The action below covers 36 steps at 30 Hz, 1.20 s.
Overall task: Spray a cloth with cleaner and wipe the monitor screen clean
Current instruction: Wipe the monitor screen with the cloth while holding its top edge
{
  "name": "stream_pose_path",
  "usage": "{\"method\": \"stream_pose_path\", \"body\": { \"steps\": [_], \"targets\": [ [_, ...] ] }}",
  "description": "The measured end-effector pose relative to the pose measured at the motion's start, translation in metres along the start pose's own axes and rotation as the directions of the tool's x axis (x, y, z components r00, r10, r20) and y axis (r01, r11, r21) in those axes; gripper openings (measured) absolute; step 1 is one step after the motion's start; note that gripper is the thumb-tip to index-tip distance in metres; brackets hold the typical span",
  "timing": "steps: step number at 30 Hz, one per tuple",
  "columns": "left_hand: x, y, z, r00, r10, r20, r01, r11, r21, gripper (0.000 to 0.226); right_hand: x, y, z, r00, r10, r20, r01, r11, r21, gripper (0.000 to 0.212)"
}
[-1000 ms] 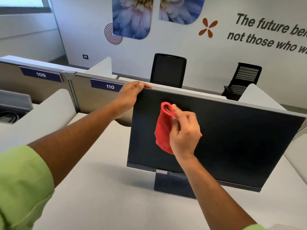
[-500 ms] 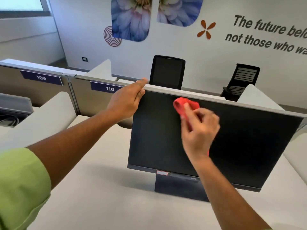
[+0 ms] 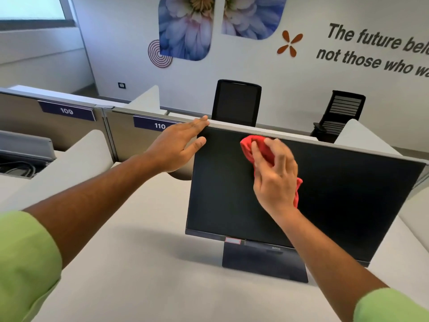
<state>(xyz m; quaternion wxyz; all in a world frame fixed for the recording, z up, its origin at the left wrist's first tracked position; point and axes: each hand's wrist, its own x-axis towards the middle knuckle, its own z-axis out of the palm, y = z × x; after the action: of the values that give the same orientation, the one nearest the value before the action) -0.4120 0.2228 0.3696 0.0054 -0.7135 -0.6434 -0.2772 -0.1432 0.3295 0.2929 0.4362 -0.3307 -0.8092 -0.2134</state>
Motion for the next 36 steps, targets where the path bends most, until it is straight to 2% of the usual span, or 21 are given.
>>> {"method": "stream_pose_path", "body": {
  "steps": [3, 5, 10, 14, 16, 18, 20, 22, 24, 25, 26, 28, 31, 33, 36],
  "targets": [
    [0.002, 0.006, 0.002, 0.999, -0.033, -0.013, 0.031, 0.995, -0.099, 0.059, 0.024, -0.028, 0.012, 0.963, 0.245, -0.115, -0.239, 0.969, 0.065, 0.051],
    [0.001, 0.008, 0.004, 0.997, -0.072, -0.035, 0.066, 0.986, -0.151, 0.058, 0.035, -0.058, 0.025, 0.943, 0.300, -0.143, -0.282, 0.950, 0.132, 0.049],
    [-0.001, 0.007, 0.007, 0.993, -0.101, -0.061, 0.083, 0.964, -0.253, 0.059, 0.046, -0.109, 0.047, 0.993, 0.082, -0.089, -0.068, 0.986, 0.153, 0.055],
    [-0.003, 0.001, 0.007, 0.991, -0.112, -0.070, 0.092, 0.966, -0.241, 0.062, 0.038, -0.091, 0.045, 0.997, -0.062, -0.048, 0.066, 0.995, 0.071, 0.059],
    [0.000, 0.002, 0.005, 0.991, -0.118, -0.068, 0.099, 0.967, -0.234, 0.060, 0.026, -0.066, 0.038, 0.996, 0.033, -0.087, -0.030, 0.999, 0.031, 0.060],
    [0.003, 0.003, 0.006, 0.988, -0.139, -0.061, 0.121, 0.964, -0.235, 0.057, 0.008, -0.037, 0.027, 0.963, 0.224, -0.150, -0.225, 0.974, 0.006, 0.054],
    [0.003, 0.002, 0.007, 0.988, -0.147, -0.057, 0.129, 0.962, -0.242, 0.055, -0.008, -0.010, 0.016, 0.880, 0.431, -0.200, -0.436, 0.900, 0.019, 0.048],
    [0.003, 0.002, 0.009, 0.988, -0.140, -0.064, 0.117, 0.953, -0.279, 0.052, -0.012, 0.007, 0.009, 0.768, 0.595, -0.237, -0.600, 0.798, 0.056, 0.046],
    [0.003, 0.005, 0.010, 0.986, -0.148, -0.076, 0.116, 0.938, -0.328, 0.050, -0.005, 0.008, 0.010, 0.687, 0.675, -0.269, -0.677, 0.729, 0.099, 0.046],
    [0.004, 0.006, 0.011, 0.984, -0.155, -0.084, 0.117, 0.929, -0.350, 0.049, -0.001, 0.002, 0.012, 0.674, 0.684, -0.280, -0.682, 0.722, 0.120, 0.046],
    [0.003, 0.007, 0.012, 0.983, -0.163, -0.089, 0.120, 0.922, -0.368, 0.048, 0.004, -0.008, 0.016, 0.686, 0.672, -0.279, -0.665, 0.734, 0.135, 0.046],
    [0.002, 0.007, 0.016, 0.980, -0.181, -0.086, 0.133, 0.907, -0.399, 0.046, 0.011, -0.034, 0.025, 0.782, 0.572, -0.248, -0.558, 0.819, 0.130, 0.048],
    [0.004, 0.002, 0.019, 0.976, -0.205, -0.075, 0.147, 0.869, -0.472, 0.045, 0.016, -0.072, 0.041, 0.942, 0.291, -0.168, -0.279, 0.956, 0.092, 0.053],
    [0.005, 0.001, 0.018, 0.976, -0.203, -0.075, 0.137, 0.848, -0.511, 0.046, 0.018, -0.092, 0.049, 0.984, 0.147, -0.104, -0.138, 0.987, 0.085, 0.057],
    [0.005, 0.002, 0.014, 0.977, -0.202, -0.069, 0.134, 0.830, -0.541, 0.050, 0.021, -0.105, 0.054, 1.000, -0.003, -0.016, 0.004, 0.996, 0.094, 0.062]
  ]
}}
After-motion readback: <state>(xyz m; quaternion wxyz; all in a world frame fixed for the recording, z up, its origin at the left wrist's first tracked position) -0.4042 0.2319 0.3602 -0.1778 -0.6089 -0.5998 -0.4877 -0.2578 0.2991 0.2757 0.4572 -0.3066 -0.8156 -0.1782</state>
